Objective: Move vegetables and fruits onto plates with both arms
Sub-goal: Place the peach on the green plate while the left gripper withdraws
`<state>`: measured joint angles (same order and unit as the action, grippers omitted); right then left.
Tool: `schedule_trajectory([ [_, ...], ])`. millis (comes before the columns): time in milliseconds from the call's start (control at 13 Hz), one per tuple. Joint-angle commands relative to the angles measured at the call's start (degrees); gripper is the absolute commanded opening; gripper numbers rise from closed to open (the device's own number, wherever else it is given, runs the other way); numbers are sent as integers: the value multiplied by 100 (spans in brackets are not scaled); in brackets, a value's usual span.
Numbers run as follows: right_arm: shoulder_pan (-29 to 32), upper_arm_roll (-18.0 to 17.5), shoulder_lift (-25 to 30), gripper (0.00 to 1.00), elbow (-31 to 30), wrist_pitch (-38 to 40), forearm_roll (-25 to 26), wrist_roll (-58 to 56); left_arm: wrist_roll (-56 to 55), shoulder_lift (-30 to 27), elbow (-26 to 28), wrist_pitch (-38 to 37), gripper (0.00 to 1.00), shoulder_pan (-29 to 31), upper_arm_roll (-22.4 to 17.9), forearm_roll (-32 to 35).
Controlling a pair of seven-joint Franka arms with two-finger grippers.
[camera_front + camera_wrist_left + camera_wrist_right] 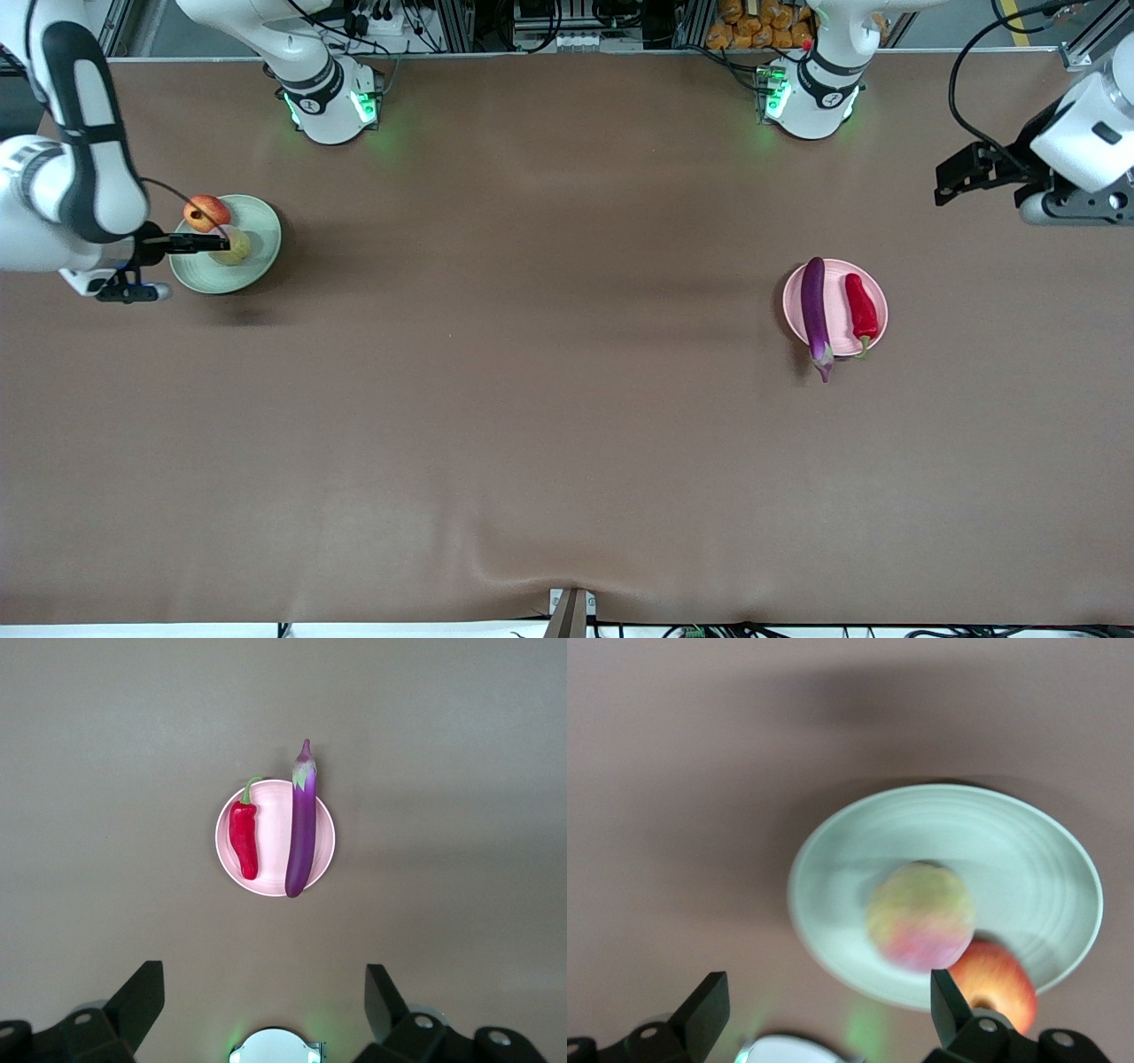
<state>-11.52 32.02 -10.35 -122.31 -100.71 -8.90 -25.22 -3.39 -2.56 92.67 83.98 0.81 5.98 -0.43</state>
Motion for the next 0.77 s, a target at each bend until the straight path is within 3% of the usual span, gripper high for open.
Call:
schedule_trajectory([
  [0,-341,15,60,100,1074,1435,-260,261,-74,212,-337,-23,100,147,79,-63],
  [153,-823,15,217,100,1612,2088,-314,963,30,178,-346,31,100,147,53,-10],
  [537,-2213,6,1079,100,2200,2388,-261,3195,171,151,-206,320,100,262,79,43],
  [690,-2337,-3,1009,100,3296,2898,-252,3584,180,151,-126,531,100,227,132,262],
])
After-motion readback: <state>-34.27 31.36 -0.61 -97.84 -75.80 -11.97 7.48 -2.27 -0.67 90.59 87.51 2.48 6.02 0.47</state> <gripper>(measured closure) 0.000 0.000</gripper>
